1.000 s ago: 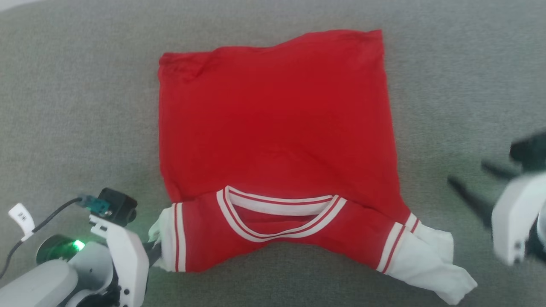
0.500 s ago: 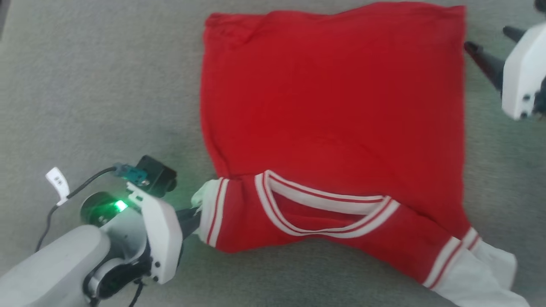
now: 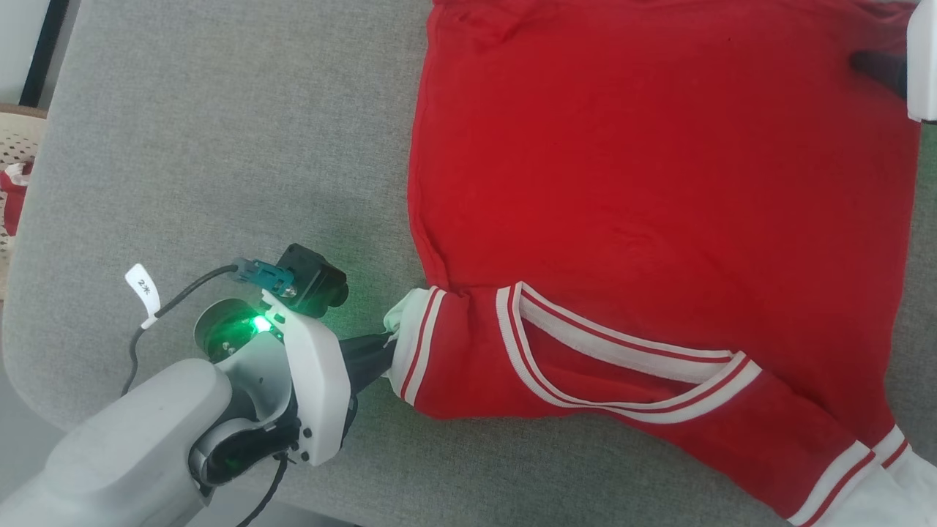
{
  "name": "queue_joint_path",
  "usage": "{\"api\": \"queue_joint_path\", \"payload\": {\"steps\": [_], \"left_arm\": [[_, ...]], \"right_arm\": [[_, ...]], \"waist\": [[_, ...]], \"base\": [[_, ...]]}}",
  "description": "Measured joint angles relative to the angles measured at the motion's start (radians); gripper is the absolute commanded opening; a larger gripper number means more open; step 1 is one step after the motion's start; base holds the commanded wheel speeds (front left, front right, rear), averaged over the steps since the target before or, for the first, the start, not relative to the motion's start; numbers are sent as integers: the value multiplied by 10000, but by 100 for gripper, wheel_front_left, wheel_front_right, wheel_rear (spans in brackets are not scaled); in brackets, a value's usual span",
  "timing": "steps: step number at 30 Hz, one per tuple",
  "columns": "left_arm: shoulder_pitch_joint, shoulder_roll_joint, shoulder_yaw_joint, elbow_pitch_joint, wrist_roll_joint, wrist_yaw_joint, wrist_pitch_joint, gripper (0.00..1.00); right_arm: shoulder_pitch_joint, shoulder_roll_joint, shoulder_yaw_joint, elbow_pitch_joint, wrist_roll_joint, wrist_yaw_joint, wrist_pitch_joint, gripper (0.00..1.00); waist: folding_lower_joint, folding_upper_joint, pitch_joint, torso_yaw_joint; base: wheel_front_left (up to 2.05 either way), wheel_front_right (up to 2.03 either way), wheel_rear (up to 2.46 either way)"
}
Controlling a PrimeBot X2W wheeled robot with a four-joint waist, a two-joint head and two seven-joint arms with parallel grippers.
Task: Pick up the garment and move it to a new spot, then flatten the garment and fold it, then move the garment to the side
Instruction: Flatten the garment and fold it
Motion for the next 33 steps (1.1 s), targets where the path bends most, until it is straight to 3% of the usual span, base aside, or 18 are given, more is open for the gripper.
{"api": "queue_joint_path", "payload": {"steps": [1,2,15,26,33], "left_arm": [[-7,-19,-6,52,0,-23,-23,0],[-8,-31,-6,111,-6,-82,-58,0],[125,336,10,552,-84,-105,-199,0],[274,1078,257,606,-6,320,-282,0],[438,1680,477,470,10,780,-291,0]], "right_arm": [[-41,27,-2,71,6,0,117,77],[-84,48,44,98,4,0,234,0],[572,105,309,-293,157,2,81,0],[2852,-353,397,-2750,1200,-2,305,0],[5277,-380,-426,-4991,1530,-2,614,0]], "waist": [[0,0,-13,-4],[0,0,-28,-16],[0,0,-618,-817],[0,-1,-1436,-1964],[0,-1,-1875,-2764]], "base": [[0,0,0],[0,0,0],[0,0,0],[0,0,0],[0,0,0]]}}
